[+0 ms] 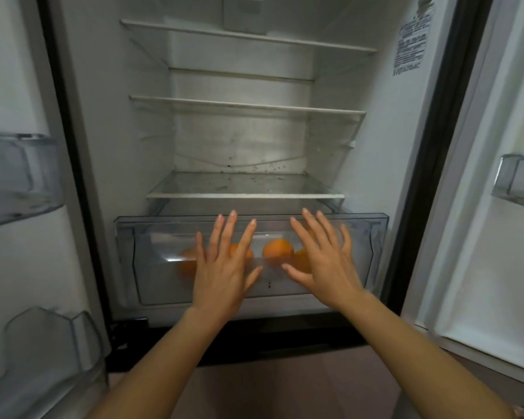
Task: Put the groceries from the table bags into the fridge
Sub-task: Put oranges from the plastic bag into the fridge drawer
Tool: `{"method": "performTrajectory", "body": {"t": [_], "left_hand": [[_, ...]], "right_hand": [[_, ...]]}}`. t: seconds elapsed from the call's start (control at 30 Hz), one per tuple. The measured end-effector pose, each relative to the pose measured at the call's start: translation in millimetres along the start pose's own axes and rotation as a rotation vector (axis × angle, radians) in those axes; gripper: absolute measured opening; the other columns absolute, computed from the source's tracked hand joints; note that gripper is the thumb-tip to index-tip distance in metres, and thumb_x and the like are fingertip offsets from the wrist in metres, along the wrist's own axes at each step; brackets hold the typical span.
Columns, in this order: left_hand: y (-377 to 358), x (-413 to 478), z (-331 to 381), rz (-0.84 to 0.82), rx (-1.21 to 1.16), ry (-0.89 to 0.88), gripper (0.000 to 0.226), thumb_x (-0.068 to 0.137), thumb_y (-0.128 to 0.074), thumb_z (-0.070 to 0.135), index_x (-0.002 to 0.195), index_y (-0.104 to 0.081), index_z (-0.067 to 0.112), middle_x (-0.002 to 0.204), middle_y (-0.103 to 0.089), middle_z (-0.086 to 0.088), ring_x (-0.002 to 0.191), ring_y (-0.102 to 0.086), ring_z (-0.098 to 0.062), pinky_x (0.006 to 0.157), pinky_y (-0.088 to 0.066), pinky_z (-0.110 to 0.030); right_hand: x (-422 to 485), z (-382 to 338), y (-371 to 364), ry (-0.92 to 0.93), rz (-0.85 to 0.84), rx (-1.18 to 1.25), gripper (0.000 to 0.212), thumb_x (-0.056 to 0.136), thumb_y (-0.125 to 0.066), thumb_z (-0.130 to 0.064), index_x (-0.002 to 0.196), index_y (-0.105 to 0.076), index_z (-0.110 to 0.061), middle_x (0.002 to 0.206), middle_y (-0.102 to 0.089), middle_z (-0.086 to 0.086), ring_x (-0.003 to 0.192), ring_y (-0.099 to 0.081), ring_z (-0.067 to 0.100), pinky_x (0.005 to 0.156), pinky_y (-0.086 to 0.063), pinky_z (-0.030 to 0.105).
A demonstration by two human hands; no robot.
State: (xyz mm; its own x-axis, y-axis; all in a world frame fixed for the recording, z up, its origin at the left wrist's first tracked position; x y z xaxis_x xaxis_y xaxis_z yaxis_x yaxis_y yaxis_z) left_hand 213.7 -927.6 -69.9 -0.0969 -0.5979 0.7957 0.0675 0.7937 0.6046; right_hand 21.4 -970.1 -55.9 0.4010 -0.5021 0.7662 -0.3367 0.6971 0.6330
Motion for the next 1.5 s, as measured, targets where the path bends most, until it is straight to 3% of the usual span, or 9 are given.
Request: {"method": "performTrajectory", "body": {"t": [0.13, 0.27, 0.53, 0.67, 0.8, 1.0, 1.2, 1.37, 1.5], "left_hand": [[-10, 0, -2, -0.052, 0.044, 0.004, 0.114, 0.058, -0.078, 0.060, 0.150, -0.020, 0.026, 0.157, -0.015, -0.013, 0.145, -0.010, -0.033, 0.102, -0.023, -0.069], [-22, 12, -10, -0.060, 0.052, 0.026, 0.118, 0.053, -0.080, 0.060, 0.149, -0.020, 0.027, 0.156, -0.017, -0.013, 0.145, -0.012, -0.032, 0.098, -0.029, -0.071], [-69, 54, -27, -0.125, 0.084, 0.107, 0.131, 0.046, -0.088, 0.051, 0.150, -0.013, 0.026, 0.154, -0.019, -0.012, 0.142, -0.015, -0.030, 0.094, -0.035, -0.070], [-93, 73, -42, -0.123, 0.122, 0.095, 0.140, 0.039, -0.091, 0.049, 0.151, -0.011, 0.026, 0.151, -0.034, -0.013, 0.139, -0.022, -0.028, 0.097, -0.037, -0.064], [-110, 76, -47, -0.086, 0.105, 0.094, 0.144, 0.040, -0.092, 0.045, 0.152, -0.002, 0.025, 0.153, -0.021, -0.011, 0.147, -0.003, -0.027, 0.105, -0.031, -0.058], [-106, 77, -44, -0.149, 0.095, 0.119, 0.140, 0.043, -0.091, 0.043, 0.152, -0.006, 0.023, 0.153, -0.022, -0.013, 0.140, -0.017, -0.032, 0.103, -0.033, -0.058], [-75, 69, -35, -0.303, 0.009, 0.230, 0.092, 0.090, -0.055, 0.045, 0.148, 0.015, 0.032, 0.160, 0.013, -0.004, 0.147, 0.012, -0.022, 0.118, -0.004, -0.042], [-19, 27, -35, -0.284, -0.027, 0.291, 0.075, 0.091, -0.053, 0.032, 0.152, -0.009, 0.026, 0.160, -0.005, -0.009, 0.148, -0.005, -0.027, 0.118, -0.017, -0.042], [43, -10, -27, -0.225, -0.004, 0.330, 0.065, 0.092, -0.052, 0.030, 0.149, -0.023, 0.023, 0.156, -0.019, -0.009, 0.143, -0.019, -0.025, 0.108, -0.031, -0.036]], "right_hand": [[-11, 11, -15, 0.025, -0.110, -0.098, 0.104, 0.071, -0.058, -0.067, 0.153, -0.003, -0.035, 0.161, 0.000, 0.009, 0.147, 0.001, 0.032, 0.106, -0.016, 0.067], [2, 13, -24, 0.030, -0.126, -0.118, 0.107, 0.067, -0.068, -0.065, 0.152, -0.015, -0.030, 0.159, -0.009, 0.014, 0.145, -0.009, 0.037, 0.097, -0.038, 0.068], [49, 28, -71, -0.082, -0.317, -0.081, 0.123, 0.060, -0.086, -0.047, 0.151, -0.002, -0.037, 0.160, -0.015, 0.012, 0.146, -0.014, 0.036, 0.100, -0.039, 0.062], [76, 32, -97, -0.073, -0.385, -0.123, 0.122, 0.072, -0.079, -0.044, 0.148, 0.016, -0.038, 0.162, 0.007, 0.008, 0.148, 0.002, 0.034, 0.106, -0.017, 0.070], [77, 39, -119, -0.082, -0.286, -0.185, 0.142, 0.037, -0.092, -0.052, 0.151, -0.011, -0.030, 0.156, -0.021, 0.012, 0.143, -0.024, 0.036, 0.095, -0.027, 0.075], [75, 42, -120, -0.018, -0.216, -0.180, 0.143, 0.038, -0.091, -0.052, 0.151, -0.006, -0.031, 0.155, -0.020, 0.012, 0.141, -0.029, 0.038, 0.095, -0.027, 0.076], [77, 27, -107, -0.074, -0.190, -0.041, 0.107, 0.054, -0.088, -0.045, 0.144, -0.035, -0.022, 0.148, -0.041, 0.018, 0.135, -0.041, 0.037, 0.100, -0.033, 0.065], [65, -14, -81, -0.101, -0.229, 0.219, 0.065, 0.089, -0.059, -0.039, 0.146, -0.034, -0.020, 0.155, -0.026, 0.008, 0.143, -0.022, 0.027, 0.112, -0.015, 0.051], [41, -63, -46, -0.049, -0.168, 0.403, 0.056, 0.089, -0.057, -0.038, 0.140, -0.041, -0.022, 0.146, -0.038, 0.002, 0.135, -0.030, 0.021, 0.106, -0.019, 0.043]]}}
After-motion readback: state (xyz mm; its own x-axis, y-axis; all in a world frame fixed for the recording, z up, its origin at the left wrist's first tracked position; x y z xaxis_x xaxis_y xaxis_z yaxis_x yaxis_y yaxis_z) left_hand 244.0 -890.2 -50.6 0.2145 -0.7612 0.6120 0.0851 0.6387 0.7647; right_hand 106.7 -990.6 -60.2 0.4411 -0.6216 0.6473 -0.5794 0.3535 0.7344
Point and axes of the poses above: each hand's wrist, its own x-axis towards the middle knuckle, its own y-axis out of the back of the hand, z = x × y, the point moved 3 cm from there along x, towards the middle knuckle
